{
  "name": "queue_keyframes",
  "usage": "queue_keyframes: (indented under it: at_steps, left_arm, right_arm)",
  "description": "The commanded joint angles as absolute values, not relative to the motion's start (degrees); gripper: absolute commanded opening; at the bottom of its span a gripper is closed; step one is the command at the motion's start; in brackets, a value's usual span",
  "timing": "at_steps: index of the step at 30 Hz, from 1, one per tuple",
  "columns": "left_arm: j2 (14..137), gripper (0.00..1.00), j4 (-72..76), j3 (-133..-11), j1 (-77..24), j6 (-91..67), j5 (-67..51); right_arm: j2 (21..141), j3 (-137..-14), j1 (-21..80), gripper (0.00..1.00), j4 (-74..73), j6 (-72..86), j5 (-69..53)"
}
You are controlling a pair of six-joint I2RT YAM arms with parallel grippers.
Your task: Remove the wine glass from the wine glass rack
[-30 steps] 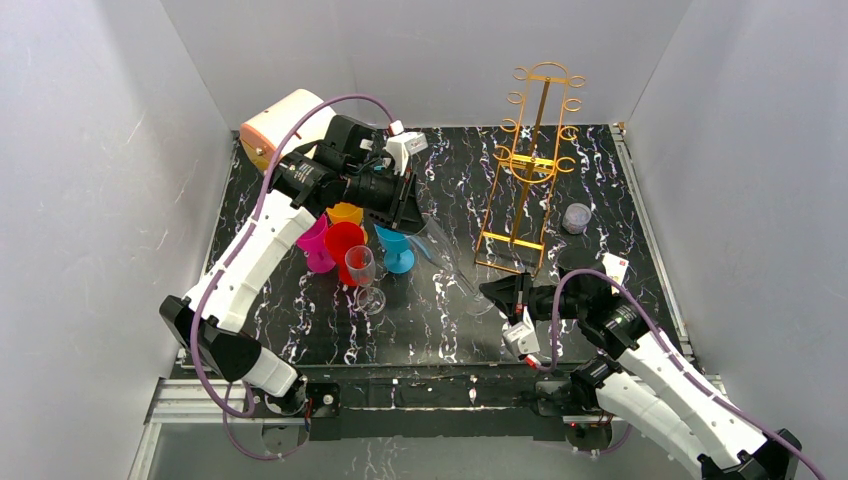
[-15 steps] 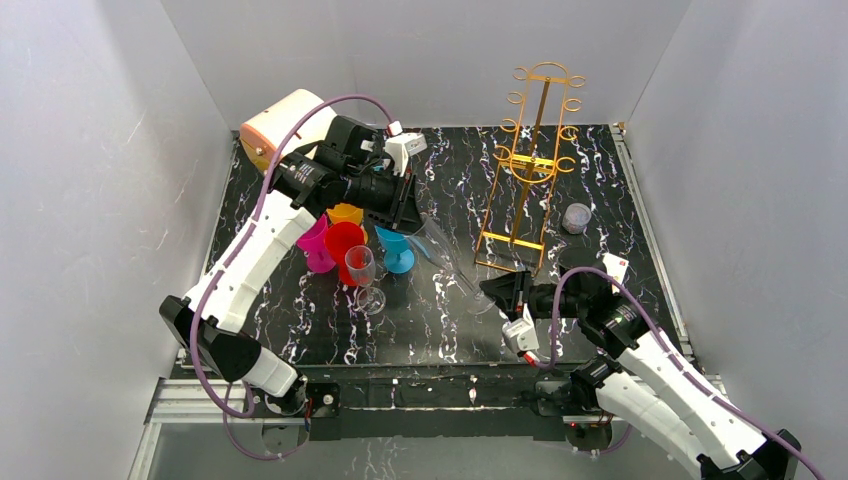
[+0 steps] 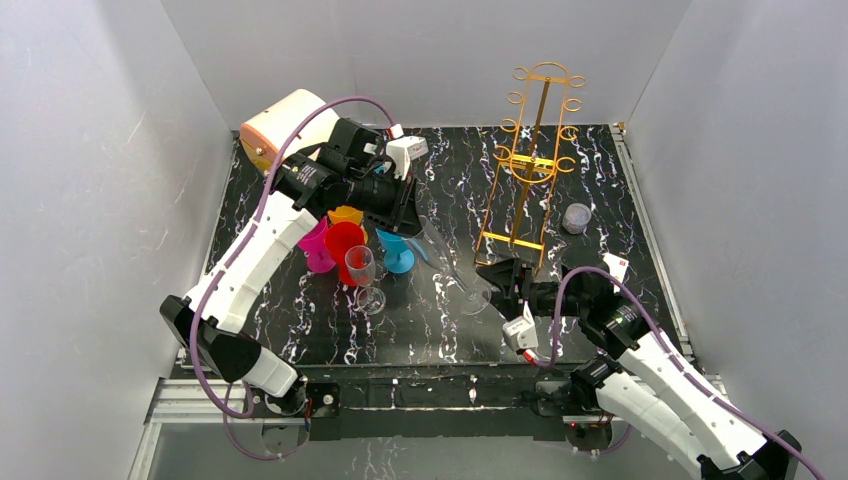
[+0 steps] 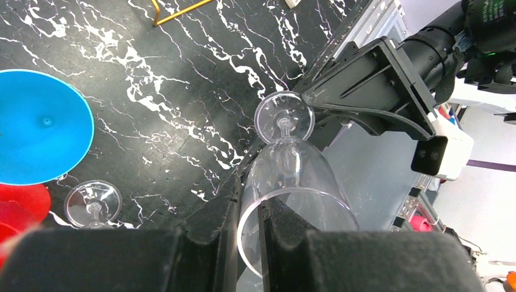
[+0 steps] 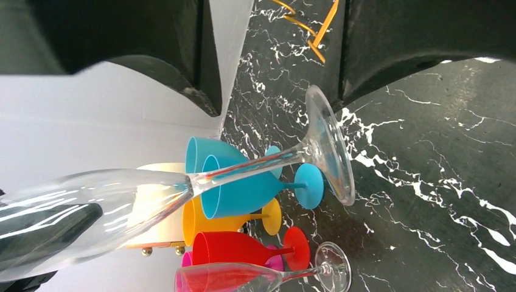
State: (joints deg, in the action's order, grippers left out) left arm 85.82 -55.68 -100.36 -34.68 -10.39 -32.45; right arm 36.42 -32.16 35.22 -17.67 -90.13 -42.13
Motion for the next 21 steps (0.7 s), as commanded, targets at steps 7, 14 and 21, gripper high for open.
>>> queue_keyframes:
  at_steps: [7,14,21]
  left_arm:
    - [83.89,0.0,-56.12,-101.03,-36.13,-11.03,-29.51]
    - [80.89,0.0,-54.86,-97.61,-38.29,-12.98,-18.79]
    - [77.74,0.0,-51.49,-91.72,-39.58,-13.83,-18.82]
  right_arm:
    - [34.22,-33.13,34.95,0.99,-13.88,-86.51,-42.7]
    - [27.86,-29.17,34.9,0.99,-8.95,-74.09,-39.97]
    - [21.66,-25.49,34.91,0.99,-1.65,-50.89,-39.94]
